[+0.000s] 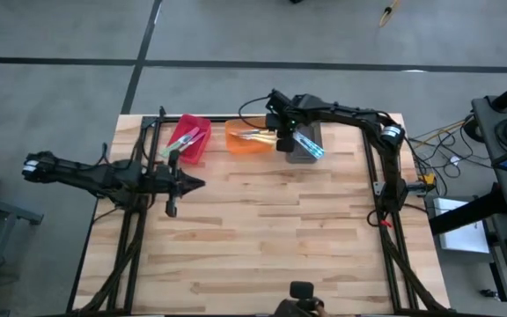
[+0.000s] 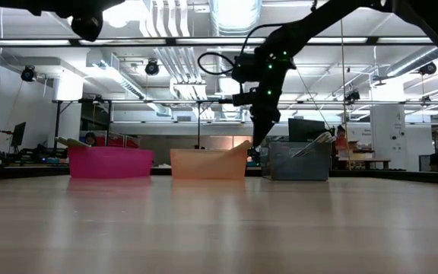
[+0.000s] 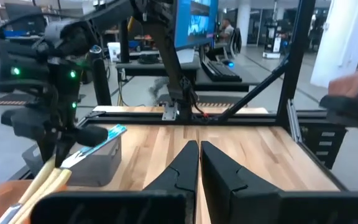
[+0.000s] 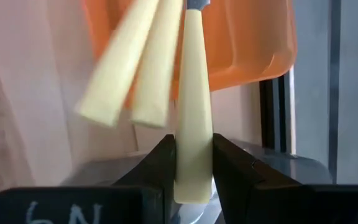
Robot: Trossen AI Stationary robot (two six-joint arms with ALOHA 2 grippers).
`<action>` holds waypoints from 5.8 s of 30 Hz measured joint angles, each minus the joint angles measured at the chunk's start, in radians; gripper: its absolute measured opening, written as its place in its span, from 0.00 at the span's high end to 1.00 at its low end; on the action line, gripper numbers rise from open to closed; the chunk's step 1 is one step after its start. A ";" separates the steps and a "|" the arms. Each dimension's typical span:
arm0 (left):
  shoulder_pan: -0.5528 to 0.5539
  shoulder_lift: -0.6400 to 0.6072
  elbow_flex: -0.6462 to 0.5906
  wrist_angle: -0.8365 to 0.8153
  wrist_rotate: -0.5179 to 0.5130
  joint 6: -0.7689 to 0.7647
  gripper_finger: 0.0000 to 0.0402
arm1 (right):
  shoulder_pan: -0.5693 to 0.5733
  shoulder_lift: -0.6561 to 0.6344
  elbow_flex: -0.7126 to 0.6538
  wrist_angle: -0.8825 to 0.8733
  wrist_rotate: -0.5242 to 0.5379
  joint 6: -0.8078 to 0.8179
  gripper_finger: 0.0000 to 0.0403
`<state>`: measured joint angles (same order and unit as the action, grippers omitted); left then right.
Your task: Sort silverware by color (type)
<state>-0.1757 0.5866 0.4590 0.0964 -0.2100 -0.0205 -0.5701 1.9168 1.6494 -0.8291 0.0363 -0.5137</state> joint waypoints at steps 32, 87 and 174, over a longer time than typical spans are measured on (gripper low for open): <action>0.000 -0.135 -0.037 -0.225 0.012 -0.071 1.00 | 0.003 -0.096 -0.001 0.029 0.066 0.146 0.66; 0.001 -0.587 -0.354 -0.235 0.010 -0.126 1.00 | 0.347 -1.131 -1.474 1.551 -0.110 0.436 0.65; 0.003 -0.513 -0.409 -0.141 -0.087 -0.019 1.00 | 0.467 -1.871 -1.639 0.936 0.017 0.147 0.80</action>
<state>-0.1722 0.0734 0.0498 -0.0449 -0.2970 -0.0391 -0.1028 0.0460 0.0101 0.1070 0.0536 -0.3668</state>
